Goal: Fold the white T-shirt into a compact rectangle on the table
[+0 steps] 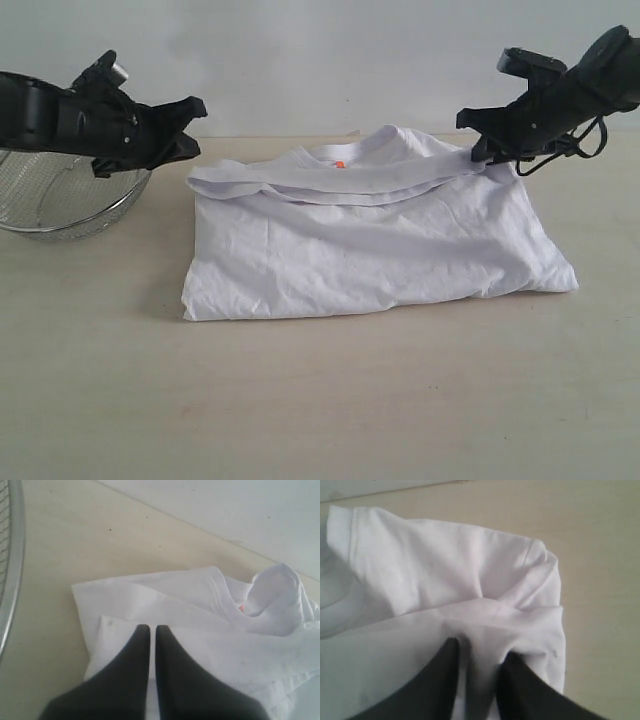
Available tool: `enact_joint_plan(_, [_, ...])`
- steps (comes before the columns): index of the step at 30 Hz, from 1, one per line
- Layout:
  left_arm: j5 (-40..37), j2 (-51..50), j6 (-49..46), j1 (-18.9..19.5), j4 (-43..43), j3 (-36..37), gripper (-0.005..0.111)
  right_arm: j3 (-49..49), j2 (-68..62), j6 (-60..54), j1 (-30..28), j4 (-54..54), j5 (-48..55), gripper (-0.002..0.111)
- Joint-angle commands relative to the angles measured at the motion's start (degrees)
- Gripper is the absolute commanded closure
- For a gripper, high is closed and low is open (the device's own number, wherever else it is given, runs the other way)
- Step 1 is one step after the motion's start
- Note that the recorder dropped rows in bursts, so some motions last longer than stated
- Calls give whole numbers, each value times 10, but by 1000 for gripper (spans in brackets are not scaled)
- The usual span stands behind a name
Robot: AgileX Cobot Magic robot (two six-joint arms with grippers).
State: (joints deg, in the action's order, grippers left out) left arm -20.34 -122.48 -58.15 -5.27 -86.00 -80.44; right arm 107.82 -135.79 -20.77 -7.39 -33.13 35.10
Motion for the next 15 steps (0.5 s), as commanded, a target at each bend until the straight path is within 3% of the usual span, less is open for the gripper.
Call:
enact_joint_plan(1, [-12,10,-4,0,10,-4,102,3,2,-1,-1,4,-20,52])
enact_joint_plan(3, [-20,11,-4,0,19,-4,102,3,2,-1,-1,2,-24,45])
enact_joint_plan(9, [-31,14,3,0,29,-4,102,3,20,-2,-1,2,-37,59])
enact_joint_plan(15, [-57,40,42,0,74,-4,102,3,63,-5,0,2,-5,60])
